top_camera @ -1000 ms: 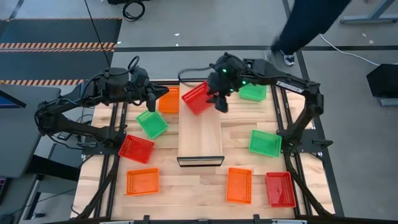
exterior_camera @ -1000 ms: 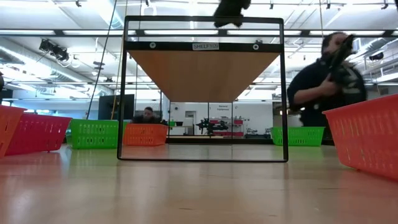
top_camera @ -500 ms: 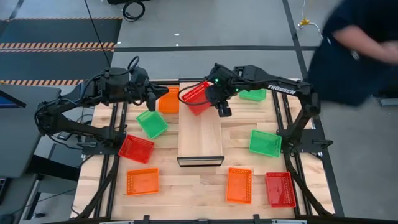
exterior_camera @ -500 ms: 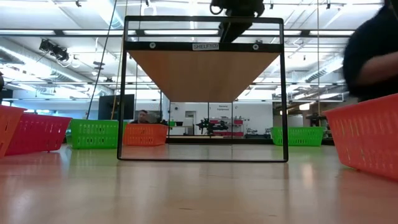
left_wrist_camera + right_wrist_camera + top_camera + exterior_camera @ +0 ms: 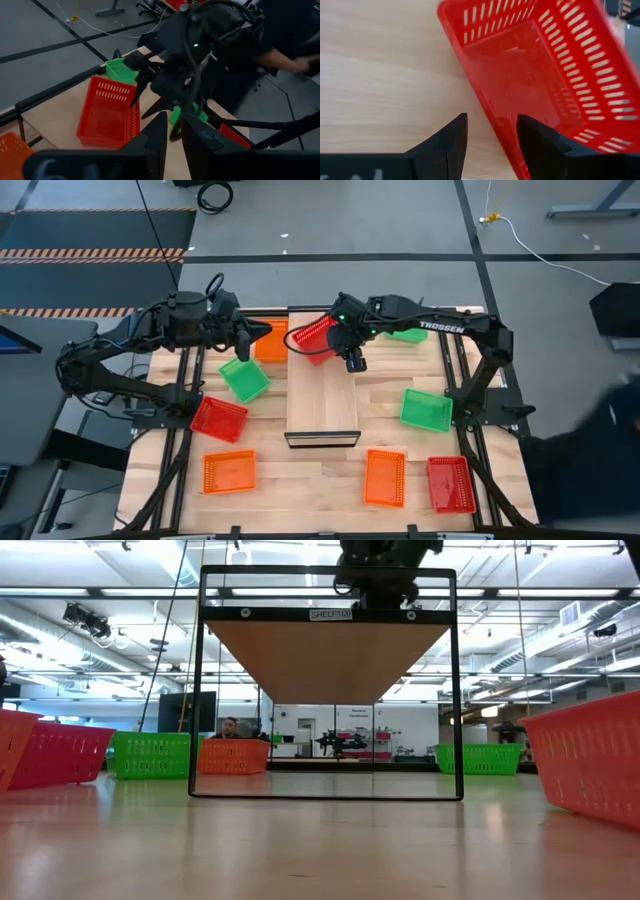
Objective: Stack baskets on shelf by color
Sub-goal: Put the top right red basket on the shelf
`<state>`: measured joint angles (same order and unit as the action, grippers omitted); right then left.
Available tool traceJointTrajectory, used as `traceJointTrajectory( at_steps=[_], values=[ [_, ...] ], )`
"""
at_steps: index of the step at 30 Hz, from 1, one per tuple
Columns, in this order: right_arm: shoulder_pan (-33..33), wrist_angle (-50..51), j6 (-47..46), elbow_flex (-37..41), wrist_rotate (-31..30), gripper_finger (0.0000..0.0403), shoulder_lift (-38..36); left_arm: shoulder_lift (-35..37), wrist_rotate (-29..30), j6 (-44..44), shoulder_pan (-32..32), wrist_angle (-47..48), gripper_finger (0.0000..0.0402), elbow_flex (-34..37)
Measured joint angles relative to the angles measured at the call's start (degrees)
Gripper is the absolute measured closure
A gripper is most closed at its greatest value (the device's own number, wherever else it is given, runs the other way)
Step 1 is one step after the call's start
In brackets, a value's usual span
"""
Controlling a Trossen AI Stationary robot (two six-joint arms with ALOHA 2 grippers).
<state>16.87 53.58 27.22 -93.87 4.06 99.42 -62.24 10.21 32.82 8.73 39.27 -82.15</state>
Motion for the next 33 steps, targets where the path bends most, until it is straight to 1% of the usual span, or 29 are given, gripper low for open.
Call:
traceJointTrajectory(
  at_steps=[3, 6, 8, 13, 14, 16, 20, 23, 27, 33],
  values=[
    [0.17, -2.13, -1.22, 1.22, -0.16, 0.0242, 0.0, 0.0, 0.03, 0.2, 0.02, -0.02, 0.034, 0.0],
    [0.27, -3.32, -4.63, 1.71, -1.45, 0.0271, 0.0, 0.0, 0.03, 0.79, 0.02, -0.04, 0.034, 0.0],
    [0.5, -4.73, -6.33, 1.71, -1.57, 0.0297, 0.0, 0.0, 0.03, 0.81, 0.02, -0.04, 0.034, 0.0],
    [1.26, -6.82, -10.35, 1.71, -1.67, 0.0377, 0.0, 0.0, 0.03, 0.76, 0.04, -0.04, 0.034, 0.0],
    [1.37, -6.86, -10.8, 1.71, -1.64, 0.0387, 0.0, 0.0, 0.03, 0.76, 0.04, -0.04, 0.034, 0.0],
    [1.44, -7.59, -11.04, 1.71, -1.38, 0.0389, 0.0, 0.0, 0.03, 0.76, 0.04, -0.06, 0.034, 0.0],
    [1.39, -11.27, -10.3, 1.71, -0.58, 0.0375, 0.0, 0.0, 0.03, 0.72, 0.04, -0.07, 0.034, 0.0],
    [1.39, -14.0, -10.14, 1.7, 0.49, 0.0385, 0.0, 0.0, 0.03, 0.7, 0.02, -0.07, 0.034, 0.0],
    [1.41, -14.3, -10.14, 1.69, 0.49, 0.0392, 0.0, 0.0, 0.03, 0.7, 0.04, -0.07, 0.034, 0.0],
    [2.35, -14.58, -9.25, 1.63, 2.35, 0.037, 0.61, 0.0, 0.04, 0.98, 0.04, -0.07, 0.034, 0.0]
  ],
)
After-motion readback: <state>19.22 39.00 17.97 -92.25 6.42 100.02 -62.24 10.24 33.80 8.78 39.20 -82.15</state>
